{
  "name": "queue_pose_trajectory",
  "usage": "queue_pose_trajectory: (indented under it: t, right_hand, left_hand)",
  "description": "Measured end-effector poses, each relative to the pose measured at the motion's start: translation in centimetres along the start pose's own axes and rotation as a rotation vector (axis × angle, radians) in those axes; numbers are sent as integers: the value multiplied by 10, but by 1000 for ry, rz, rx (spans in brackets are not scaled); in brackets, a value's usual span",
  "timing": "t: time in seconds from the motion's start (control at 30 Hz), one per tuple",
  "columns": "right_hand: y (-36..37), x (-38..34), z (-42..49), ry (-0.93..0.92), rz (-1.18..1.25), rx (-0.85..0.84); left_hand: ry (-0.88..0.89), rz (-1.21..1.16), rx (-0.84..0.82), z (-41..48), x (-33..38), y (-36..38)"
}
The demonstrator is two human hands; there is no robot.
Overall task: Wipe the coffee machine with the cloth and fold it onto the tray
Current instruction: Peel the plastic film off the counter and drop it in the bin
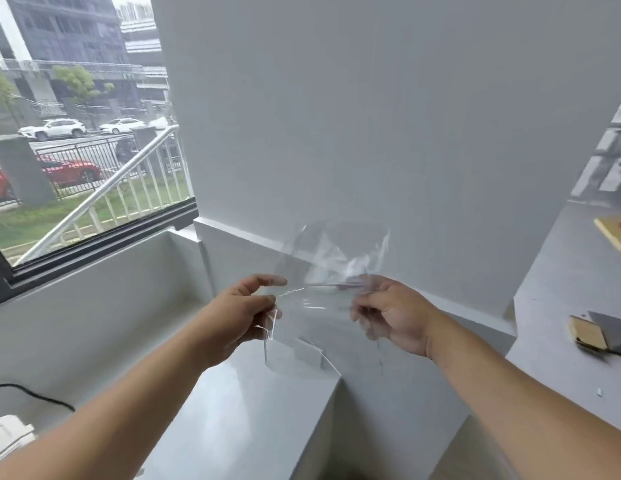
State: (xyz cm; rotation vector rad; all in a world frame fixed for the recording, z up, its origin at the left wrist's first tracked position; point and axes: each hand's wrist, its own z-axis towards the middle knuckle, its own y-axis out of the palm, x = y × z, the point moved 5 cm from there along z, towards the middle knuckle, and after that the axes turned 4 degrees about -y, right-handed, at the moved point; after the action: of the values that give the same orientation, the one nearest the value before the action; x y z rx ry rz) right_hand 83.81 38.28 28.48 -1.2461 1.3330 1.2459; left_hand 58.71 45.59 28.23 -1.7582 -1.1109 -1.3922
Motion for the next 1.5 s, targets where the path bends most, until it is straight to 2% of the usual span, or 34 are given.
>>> queue_pose_trajectory:
  t: [0.17,0.37,0.47,0.7,0.9,1.1,1.3,1.4,1.5]
  right_hand:
    - [-6,-7,-36,4,-58,99]
    - [-13,-7,-73,-12,-396,135]
    - [-15,-6,-92,32,-570,142]
    - [-5,-5,-139,141,-920,164]
    - [17,-8,-162,51,-1173,139]
    - [49,5,-177,64,-1314,89]
    - [56,46,-187,191,-1405,74]
    - [50,75,-187,227,-1385,74]
    - [41,105,-183,249,-1401,47]
  left_hand:
    - [21,-32,-61,-1,3,19]
    - [-6,-6,-127,-1,-3,33]
    - [72,169,-147,-6,-2,44]
    - [338,558,-32,-29,12,75]
    - [507,884,59,-56,20,99]
    - [594,944,-22,-78,9,126]
    - [594,999,-136,-88,-28,140]
    - [591,1107,-144,-84,-55,136]
    - [516,1260,-148,-73,-88,126]
